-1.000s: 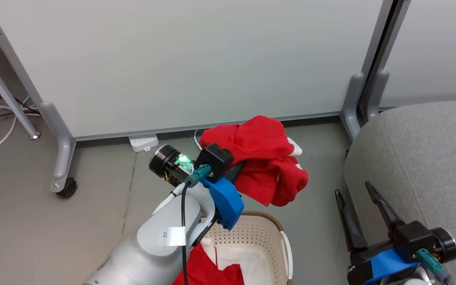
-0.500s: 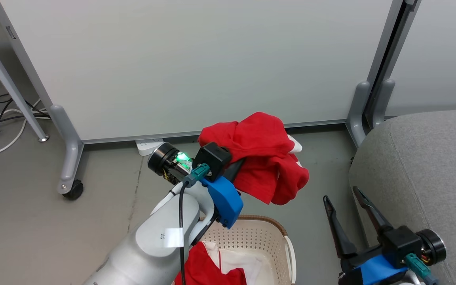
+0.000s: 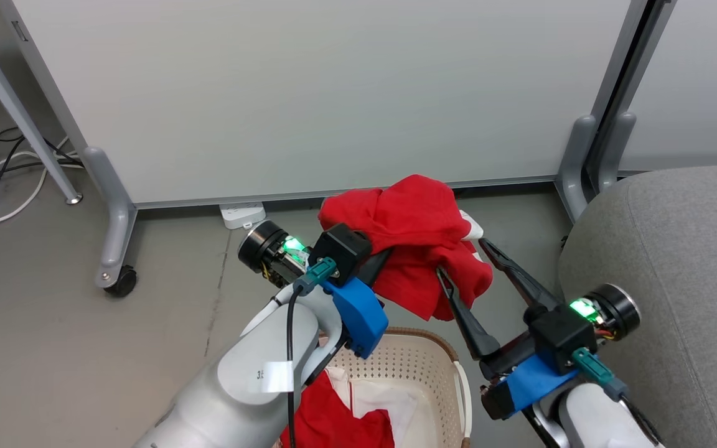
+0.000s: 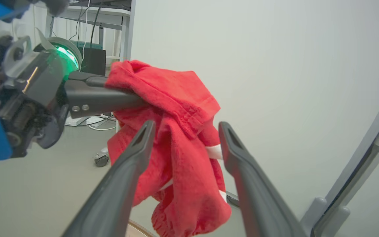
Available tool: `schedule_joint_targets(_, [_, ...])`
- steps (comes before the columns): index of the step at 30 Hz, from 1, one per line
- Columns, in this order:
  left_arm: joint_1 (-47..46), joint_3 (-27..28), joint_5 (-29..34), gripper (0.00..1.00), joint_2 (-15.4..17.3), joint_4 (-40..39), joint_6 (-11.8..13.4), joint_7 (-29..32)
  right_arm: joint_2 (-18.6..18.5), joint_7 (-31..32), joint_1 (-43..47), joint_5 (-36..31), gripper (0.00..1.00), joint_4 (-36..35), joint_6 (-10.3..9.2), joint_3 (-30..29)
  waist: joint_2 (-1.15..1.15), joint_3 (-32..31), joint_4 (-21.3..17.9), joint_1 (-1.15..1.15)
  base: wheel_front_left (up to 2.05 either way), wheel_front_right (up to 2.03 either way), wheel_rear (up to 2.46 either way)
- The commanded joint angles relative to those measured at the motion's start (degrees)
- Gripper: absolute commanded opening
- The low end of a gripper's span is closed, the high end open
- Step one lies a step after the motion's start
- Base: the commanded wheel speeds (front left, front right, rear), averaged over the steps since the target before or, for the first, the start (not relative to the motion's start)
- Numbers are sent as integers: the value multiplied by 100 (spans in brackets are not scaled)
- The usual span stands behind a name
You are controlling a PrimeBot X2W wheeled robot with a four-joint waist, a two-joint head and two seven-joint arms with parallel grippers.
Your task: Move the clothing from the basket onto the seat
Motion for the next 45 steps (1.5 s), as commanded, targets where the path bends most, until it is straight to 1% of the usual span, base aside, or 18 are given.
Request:
schedule_joint_targets(1, [-29,14,42,0,-4,-25,-32,-29,-31,-21,-117,-41,100,81,1,70,0,31,25,0,0,0,0])
schedule_joint_targets(6, [-114,-31,43,0,-13,-46,-33,-28,-41,-21,-535,-145,100,515,1,285,0,126,108,0,0,0,0])
schedule_joint_targets(15, [-258,-158,-37,0,-20,-215,-30,-29,-50,-21,-1204,-328,100,1526,1,509,0,338,210,0,0,0,0])
schedule_joint_targets(23, [-383,-320,-153,0,-18,-309,26,-29,36,-21,-1672,-372,100,2050,1,604,0,467,249,0,0,0,0])
schedule_joint_targets(24, [-388,-329,-162,0,-18,-310,34,-29,48,-22,-1710,-335,0,2087,1,607,0,474,251,0,0,0,0])
schedule_joint_targets(42, [-428,-495,-331,0,-18,-232,103,-29,63,-22,-1707,-185,0,2035,1,658,0,470,221,0,0,0,0])
schedule_joint_targets(43, [-423,-503,-348,47,-18,-209,110,-29,66,-22,-1704,-175,0,2028,1,647,0,472,221,0,0,0,0])
schedule_joint_targets(44, [-435,-502,-357,100,-18,-213,120,-28,70,-22,-1700,-162,0,2021,1,638,0,475,222,0,0,0,0])
schedule_joint_targets(45, [-437,-498,-365,100,-18,-213,134,-28,73,-22,-1698,-149,0,2010,1,632,0,478,221,0,0,0,0])
